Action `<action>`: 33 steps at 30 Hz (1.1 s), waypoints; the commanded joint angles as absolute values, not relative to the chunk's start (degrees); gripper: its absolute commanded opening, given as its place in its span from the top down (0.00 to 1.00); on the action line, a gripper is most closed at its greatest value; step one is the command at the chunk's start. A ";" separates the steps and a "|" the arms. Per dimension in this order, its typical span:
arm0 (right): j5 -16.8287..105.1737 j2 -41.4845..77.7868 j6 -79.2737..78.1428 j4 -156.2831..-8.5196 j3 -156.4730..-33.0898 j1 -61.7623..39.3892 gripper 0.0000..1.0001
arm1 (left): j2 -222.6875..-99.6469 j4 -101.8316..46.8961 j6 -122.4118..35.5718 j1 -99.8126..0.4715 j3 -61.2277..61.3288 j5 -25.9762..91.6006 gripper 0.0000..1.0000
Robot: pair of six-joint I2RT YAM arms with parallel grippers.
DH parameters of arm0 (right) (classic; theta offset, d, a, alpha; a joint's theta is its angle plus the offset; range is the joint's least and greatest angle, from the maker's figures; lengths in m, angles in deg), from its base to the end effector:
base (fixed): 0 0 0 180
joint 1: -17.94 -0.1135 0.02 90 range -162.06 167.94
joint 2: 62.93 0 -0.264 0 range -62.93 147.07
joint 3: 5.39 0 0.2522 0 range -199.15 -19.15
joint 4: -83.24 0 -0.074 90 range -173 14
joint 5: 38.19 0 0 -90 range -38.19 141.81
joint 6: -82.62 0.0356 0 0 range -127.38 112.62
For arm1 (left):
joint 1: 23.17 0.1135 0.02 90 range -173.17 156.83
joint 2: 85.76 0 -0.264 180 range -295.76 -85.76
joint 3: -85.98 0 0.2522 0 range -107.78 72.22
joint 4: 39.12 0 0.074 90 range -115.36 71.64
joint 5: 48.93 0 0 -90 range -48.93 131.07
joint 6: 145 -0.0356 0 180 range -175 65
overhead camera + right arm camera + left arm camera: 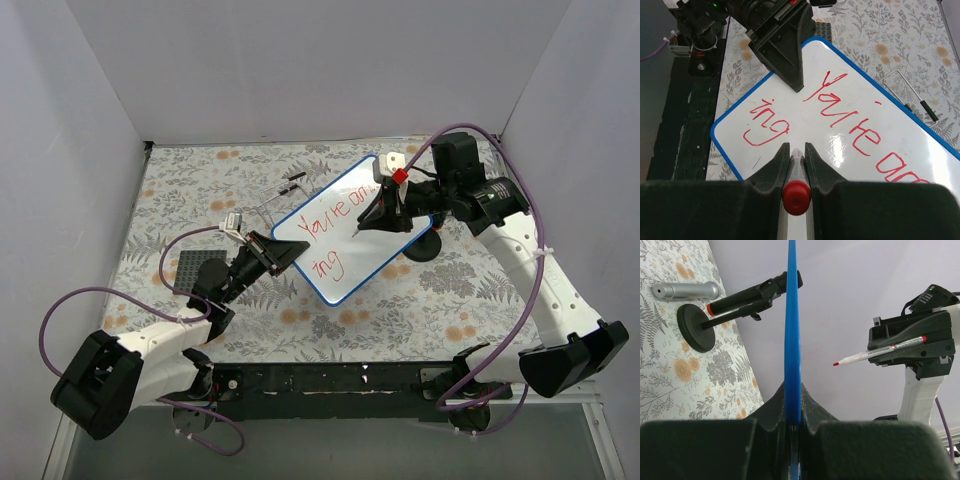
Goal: Write a sentence on the whiteboard
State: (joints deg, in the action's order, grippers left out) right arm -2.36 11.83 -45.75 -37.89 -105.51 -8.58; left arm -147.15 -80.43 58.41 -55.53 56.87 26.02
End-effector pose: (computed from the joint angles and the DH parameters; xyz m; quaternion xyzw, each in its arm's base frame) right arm 0.2176 0.1408 0.4239 -0.6026 0.5463 0.3555 0.4605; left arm 0.1757 -0.1223 0.2276 -0.3425 0.5540 -0.7457 0.1406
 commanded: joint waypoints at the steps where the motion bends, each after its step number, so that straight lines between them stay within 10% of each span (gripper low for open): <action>1: -4.00 10.55 -48.16 -37.03 -106.16 -8.95 0.99 | -143.94 -86.54 61.37 -55.25 56.14 25.78 1.00; 33: 10.51 12.13 -42.45 -41.25 -106.34 -15.28 0.99 | -144.82 -88.29 63.21 -55.25 56.66 26.66 1.00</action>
